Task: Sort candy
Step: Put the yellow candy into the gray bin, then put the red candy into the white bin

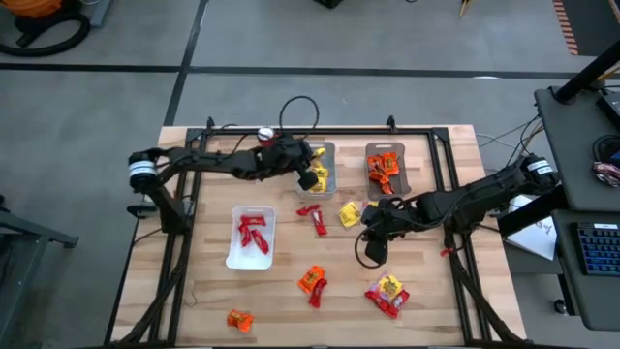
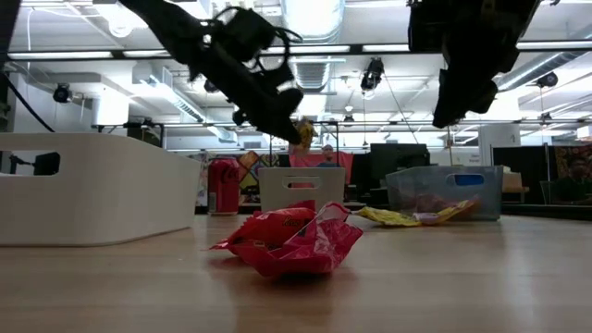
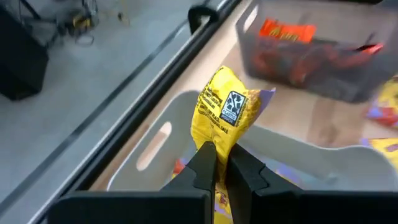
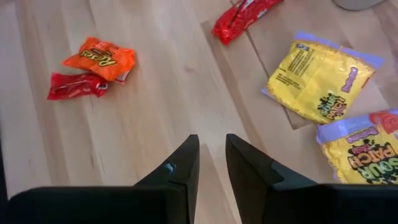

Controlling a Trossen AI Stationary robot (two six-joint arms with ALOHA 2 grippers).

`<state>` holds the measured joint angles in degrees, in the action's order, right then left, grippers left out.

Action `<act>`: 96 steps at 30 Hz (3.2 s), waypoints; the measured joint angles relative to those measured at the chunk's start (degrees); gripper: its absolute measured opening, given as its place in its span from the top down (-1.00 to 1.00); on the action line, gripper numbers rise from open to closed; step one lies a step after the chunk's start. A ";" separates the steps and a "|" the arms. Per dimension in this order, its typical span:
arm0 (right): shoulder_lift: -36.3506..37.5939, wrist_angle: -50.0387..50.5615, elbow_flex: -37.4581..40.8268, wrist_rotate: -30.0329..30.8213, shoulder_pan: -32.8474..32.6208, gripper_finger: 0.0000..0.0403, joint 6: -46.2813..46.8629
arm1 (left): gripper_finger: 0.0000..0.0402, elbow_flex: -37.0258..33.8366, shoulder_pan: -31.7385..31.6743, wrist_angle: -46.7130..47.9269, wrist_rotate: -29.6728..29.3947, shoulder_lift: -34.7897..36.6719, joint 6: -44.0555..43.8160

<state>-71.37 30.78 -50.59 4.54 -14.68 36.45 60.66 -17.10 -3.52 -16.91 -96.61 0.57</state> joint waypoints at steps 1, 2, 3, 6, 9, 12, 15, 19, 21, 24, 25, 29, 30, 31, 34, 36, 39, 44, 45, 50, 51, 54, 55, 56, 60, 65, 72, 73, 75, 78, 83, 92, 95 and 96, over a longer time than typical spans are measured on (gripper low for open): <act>0.00 0.01 0.01 0.04 0.00 0.63 0.01 | 1.00 1.04 -0.27 1.28 -0.06 -1.13 -0.44; 0.00 -0.04 0.02 0.04 0.00 0.62 0.01 | 1.00 2.14 -0.54 2.71 -0.27 -2.31 -0.97; 0.00 -0.18 0.02 0.04 0.00 0.61 0.01 | 1.00 3.33 -0.81 3.95 -0.82 -3.60 -1.46; 0.00 -0.21 0.02 0.02 -0.02 0.58 0.02 | 0.95 6.64 -1.27 7.96 -3.52 -6.72 -1.99; 0.00 -0.20 0.02 0.02 -0.02 0.55 0.02 | 0.87 9.65 -1.45 11.57 -6.22 -8.83 -2.28; 0.00 -0.16 -0.24 0.02 -0.02 0.51 0.06 | 0.78 11.33 -1.45 14.17 -6.38 -9.86 -2.06; 0.27 -0.16 -0.61 -0.01 -0.02 0.48 1.44 | 0.70 11.68 -1.41 14.76 -6.37 -9.63 -1.95; 1.53 -0.11 -0.68 -0.05 -0.02 0.44 3.28 | 0.59 10.66 -1.34 14.67 -6.21 -7.80 -1.96; 1.97 -0.10 -0.72 -0.05 -0.02 0.43 3.33 | 0.54 10.03 -1.21 14.71 -6.15 -6.85 -2.41; 2.64 -0.11 -0.72 -0.05 -0.02 0.42 4.19 | 0.46 9.24 -0.90 14.92 -5.38 -5.31 -2.71; 2.80 -0.11 -0.72 -0.07 -0.02 0.42 4.22 | 0.44 9.16 -0.76 14.83 -4.66 -4.83 -2.78; 3.71 -2.64 -0.72 -0.04 -0.02 0.42 4.05 | 0.37 9.03 0.49 15.42 -4.39 -2.45 -4.15; 4.20 -4.80 -0.72 -0.05 -0.06 0.42 3.78 | 0.36 9.01 1.13 15.53 -4.32 -1.35 -4.48; 4.57 -7.01 -0.72 -0.14 -0.29 0.42 3.15 | 0.36 8.93 2.03 15.52 -4.00 -0.04 -4.67; 5.07 -13.77 -0.69 -0.25 -1.67 0.41 -1.40 | 0.35 7.86 5.73 14.05 -2.99 4.54 -4.70; 5.09 -17.08 0.22 0.43 -2.98 0.43 -5.35 | 0.35 5.31 8.68 11.14 -2.99 7.60 -3.89; 4.98 -21.55 2.29 4.73 -4.51 0.47 -9.61 | 0.35 -0.24 13.25 6.28 -2.94 13.14 -2.78; 4.61 -25.26 5.87 10.65 -4.68 0.53 -10.49 | 0.35 -10.53 21.58 0.31 -2.99 22.37 -3.99; 4.44 -25.97 6.48 11.38 -4.68 0.55 -10.48 | 0.35 -12.96 23.37 -1.46 -2.99 23.72 -4.57; 2.68 -26.99 8.16 19.15 -4.70 0.60 -8.24 | 0.35 -24.31 31.30 -17.12 -3.02 27.78 -5.58; 2.17 -27.04 8.38 21.19 -4.70 0.61 -6.57 | 0.35 -26.25 32.44 -20.59 -3.02 27.84 -5.60; 0.50 -26.91 8.69 25.49 -4.68 0.63 -0.89 | 0.35 -29.67 34.90 -28.30 -3.03 27.85 -5.64; -0.18 -26.92 8.72 25.58 -4.68 0.64 0.77 | 0.35 -30.07 35.41 -28.93 -3.05 27.92 -5.64; -0.93 -26.87 8.74 25.50 -4.68 0.64 2.29 | 0.35 -30.22 35.77 -28.90 -3.04 27.93 -5.68; -3.13 -26.76 8.58 21.84 -4.67 0.63 5.90 | 0.35 -30.38 36.43 -28.57 -3.06 27.75 -5.78; -4.61 -26.48 7.30 13.41 -3.66 0.63 9.14 | 0.35 -30.33 36.43 -28.61 -3.19 27.75 -4.61; -5.51 -14.46 3.82 10.95 -1.37 0.69 14.50 | 0.35 -30.33 36.43 -28.67 -3.52 27.15 -4.18; -5.66 -12.21 3.13 10.90 -1.17 0.69 15.02 | 0.35 -30.33 36.42 -28.81 -3.52 26.99 -4.18; -5.73 -7.48 1.73 10.90 -1.09 0.69 16.05 | 0.35 -29.99 36.41 -29.01 -3.55 26.64 -4.26; -5.73 -1.91 -0.20 8.29 -1.30 0.69 16.18 | 0.35 -29.22 36.41 -29.08 -3.54 26.15 -4.28; -5.72 1.59 -1.66 -1.56 -2.40 0.69 15.92 | 0.35 -28.74 36.41 -28.54 -3.54 26.09 -4.25; -5.70 7.52 -1.66 -14.17 -5.97 0.69 20.65 | 0.35 -28.59 36.41 -28.59 -3.54 23.33 -3.66; -5.70 8.04 -1.66 -14.52 -6.92 0.69 20.71 | 0.35 -27.24 36.41 -28.68 -3.54 20.42 -3.58; -5.70 7.88 -1.66 -14.34 -7.11 0.69 20.68 | 0.35 -26.58 36.41 -28.62 -3.54 19.45 -3.16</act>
<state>-77.08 38.65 -52.25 -9.80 -21.79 57.13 34.07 19.31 -32.14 -20.45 -77.17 -2.59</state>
